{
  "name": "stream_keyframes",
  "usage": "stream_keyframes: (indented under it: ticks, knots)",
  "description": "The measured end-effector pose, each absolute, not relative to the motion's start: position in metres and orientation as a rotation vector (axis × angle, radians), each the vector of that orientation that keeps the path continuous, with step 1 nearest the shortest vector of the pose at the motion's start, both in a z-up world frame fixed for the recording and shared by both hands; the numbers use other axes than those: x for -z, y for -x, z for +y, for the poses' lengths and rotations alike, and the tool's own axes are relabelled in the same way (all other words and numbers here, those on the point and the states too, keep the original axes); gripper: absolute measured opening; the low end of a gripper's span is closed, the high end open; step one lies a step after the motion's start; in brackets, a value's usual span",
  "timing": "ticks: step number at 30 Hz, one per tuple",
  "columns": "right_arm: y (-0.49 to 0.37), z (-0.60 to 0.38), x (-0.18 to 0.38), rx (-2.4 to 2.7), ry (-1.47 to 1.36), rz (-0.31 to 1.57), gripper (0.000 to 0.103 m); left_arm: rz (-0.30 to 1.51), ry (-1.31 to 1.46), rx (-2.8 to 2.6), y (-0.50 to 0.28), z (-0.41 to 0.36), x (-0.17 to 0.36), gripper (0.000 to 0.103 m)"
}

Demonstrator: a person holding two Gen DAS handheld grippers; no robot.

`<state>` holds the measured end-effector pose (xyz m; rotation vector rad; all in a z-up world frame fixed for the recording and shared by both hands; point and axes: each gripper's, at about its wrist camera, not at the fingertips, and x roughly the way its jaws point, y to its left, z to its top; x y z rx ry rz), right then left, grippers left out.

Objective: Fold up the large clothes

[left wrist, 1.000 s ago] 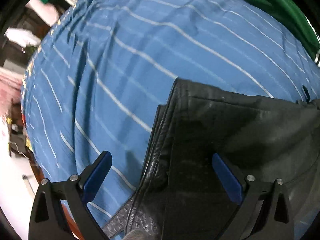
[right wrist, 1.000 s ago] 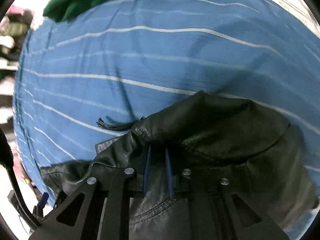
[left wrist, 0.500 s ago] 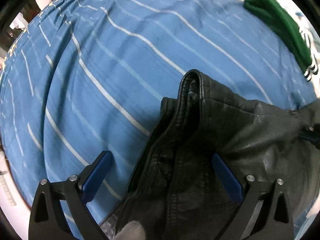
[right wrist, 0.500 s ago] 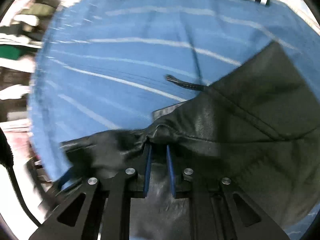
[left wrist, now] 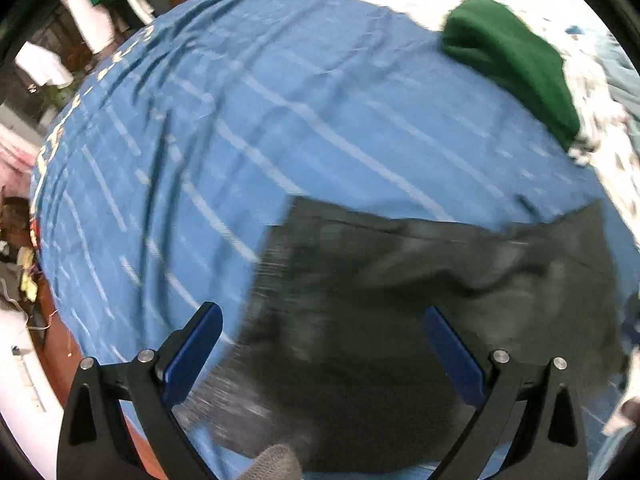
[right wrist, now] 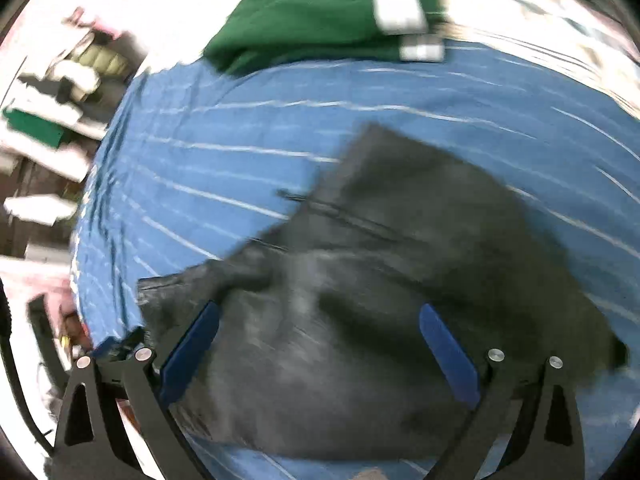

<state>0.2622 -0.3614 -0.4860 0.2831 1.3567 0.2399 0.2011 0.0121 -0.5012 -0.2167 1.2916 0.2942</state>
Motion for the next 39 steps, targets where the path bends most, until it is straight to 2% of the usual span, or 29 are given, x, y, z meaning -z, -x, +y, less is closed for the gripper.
stream_keyframes:
  ticks: [5,10,14,17,24,27,29,30,35,39]
  knots:
    - [-0.222,-0.472,0.488,-0.066,-0.495,1.344,0.102,1.319,0.166,-0.203,-0.233,-0.063,0.516,0.103]
    - [-0.175,-0.566,0.540,-0.003,-0.883,1.348,0.102,1.409,0.054,-0.233,-0.273,-0.107,0.570,0.103]
    - [-0.169,-0.582,0.596,-0.112,-1.172,1.266,0.101,1.425,0.157,-0.246,-0.270,-0.095,0.576,0.103]
    - [-0.181,-0.580,0.621,-0.175,-1.281,1.175,0.100,1.413,0.176,-0.228,-0.263,-0.090,0.574,0.103]
    - [-0.221,-0.546,0.620,-0.247,-1.263,1.071,0.099,1.425,0.124,-0.192,-0.266,-0.085,0.572,0.103]
    - [-0.231,-0.532,0.615,-0.296,-1.259,1.060,0.074,1.418,0.110,-0.183,-0.269,-0.087,0.570,0.103]
    - [-0.235,-0.523,0.610,-0.287,-1.210,1.073,0.043,1.417,0.125,-0.177,-0.268,-0.086,0.571,0.103]
    - [-0.236,-0.520,0.605,-0.279,-1.188,1.074,0.037,1.419,0.136,-0.174,-0.268,-0.086,0.571,0.103]
    - [-0.237,-0.497,0.548,-0.340,-1.057,1.040,0.027,1.429,0.202,-0.143,-0.268,-0.075,0.576,0.103]
    - [-0.239,-0.447,0.486,-0.449,-0.897,1.045,0.026,1.438,0.295,-0.153,-0.252,-0.053,0.566,0.103]
